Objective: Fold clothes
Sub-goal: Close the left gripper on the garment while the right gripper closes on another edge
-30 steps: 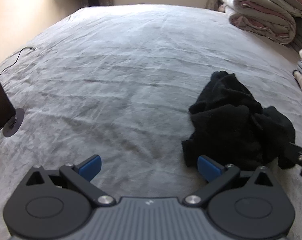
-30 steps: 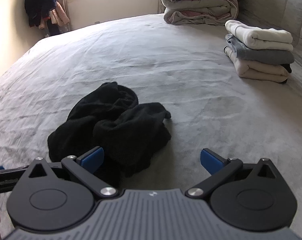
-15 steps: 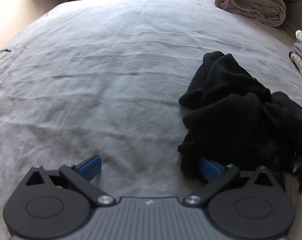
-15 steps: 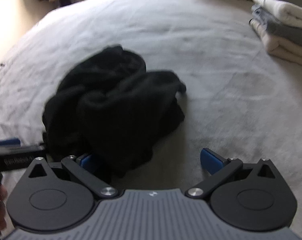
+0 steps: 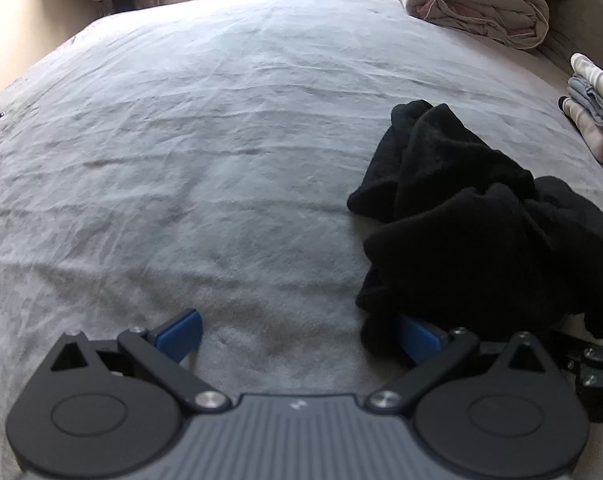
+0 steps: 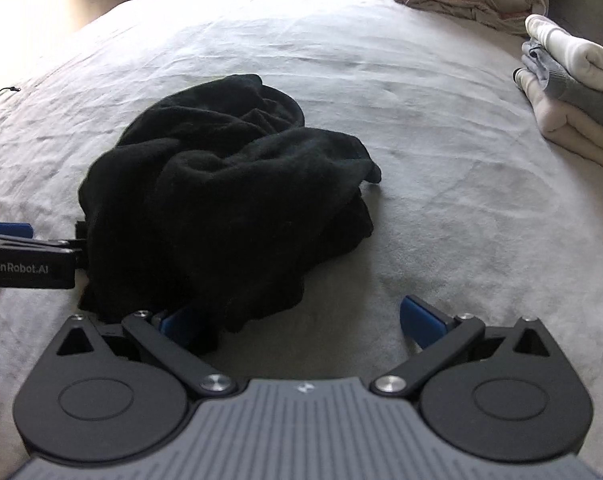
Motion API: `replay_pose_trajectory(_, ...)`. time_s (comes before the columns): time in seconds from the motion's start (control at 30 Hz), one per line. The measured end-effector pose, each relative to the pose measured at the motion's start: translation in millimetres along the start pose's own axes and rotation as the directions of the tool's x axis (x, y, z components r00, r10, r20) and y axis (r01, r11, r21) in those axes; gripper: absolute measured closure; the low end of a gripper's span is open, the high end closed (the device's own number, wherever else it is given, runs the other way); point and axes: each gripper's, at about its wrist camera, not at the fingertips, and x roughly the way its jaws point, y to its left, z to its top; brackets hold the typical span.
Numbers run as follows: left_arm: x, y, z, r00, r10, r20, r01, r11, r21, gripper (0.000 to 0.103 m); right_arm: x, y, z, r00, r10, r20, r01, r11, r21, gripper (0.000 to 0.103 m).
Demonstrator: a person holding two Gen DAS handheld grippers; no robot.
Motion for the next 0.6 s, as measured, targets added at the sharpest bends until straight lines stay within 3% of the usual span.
replay_pose_trajectory(0.17, -11.7, 9.8, 2.8, 0.996, -0.078, 0.038, 0.079, 0.996, -0.036, 0.015, -18.2, -4.8, 8.1, 0.990, 0.099, 0.104, -0.106, 0.993, 0.060, 0.002)
replay_pose_trajectory(0.27, -16.1, 14.4, 4.4, 0.985, -0.151, 0.079, 0.157, 0.985, -0.076, 0.028, -18.4, -4.5, 11.0, 0.985, 0.112, 0.130, -0.121, 0.990, 0.066, 0.015)
replay_pose_trajectory(0.33, -15.3, 14.5, 5.4, 0.973, -0.212, 0.093, 0.221, 0.971, -0.090, 0.050, -14.3, -3.9, 12.1, 0.986, 0.109, 0.123, -0.119, 0.990, 0.079, 0.034)
replay_pose_trajectory(0.37, -13.8, 13.6, 5.3, 0.963, -0.250, 0.096, 0.260, 0.961, -0.100, 0.054, -12.3, -4.5, 12.1, 0.986, 0.115, 0.117, -0.126, 0.988, 0.086, 0.038)
replay_pose_trajectory(0.47, -10.2, 8.8, 4.0, 0.936, -0.336, 0.107, 0.348, 0.929, -0.125, 0.076, -13.6, -7.5, 12.1, 0.981, 0.154, 0.116, -0.166, 0.981, 0.104, 0.063)
replay_pose_trajectory(0.5, -10.5, 6.6, 3.1, 0.927, -0.358, 0.116, 0.371, 0.919, -0.131, 0.095, -15.6, -8.6, 12.3, 0.979, 0.164, 0.121, -0.177, 0.978, 0.106, 0.079)
replay_pose_trajectory(0.53, -10.8, 4.4, 2.1, 0.917, -0.378, 0.125, 0.394, 0.909, -0.138, 0.101, -17.5, -9.7, 12.5, 0.977, 0.174, 0.126, -0.187, 0.976, 0.109, 0.088)
replay_pose_trajectory(0.6, -18.7, 1.2, 0.3, 0.906, -0.393, 0.160, 0.414, 0.900, -0.138, 0.101, -23.0, -11.9, 12.5, 0.974, 0.180, 0.141, -0.197, 0.973, 0.117, 0.089)
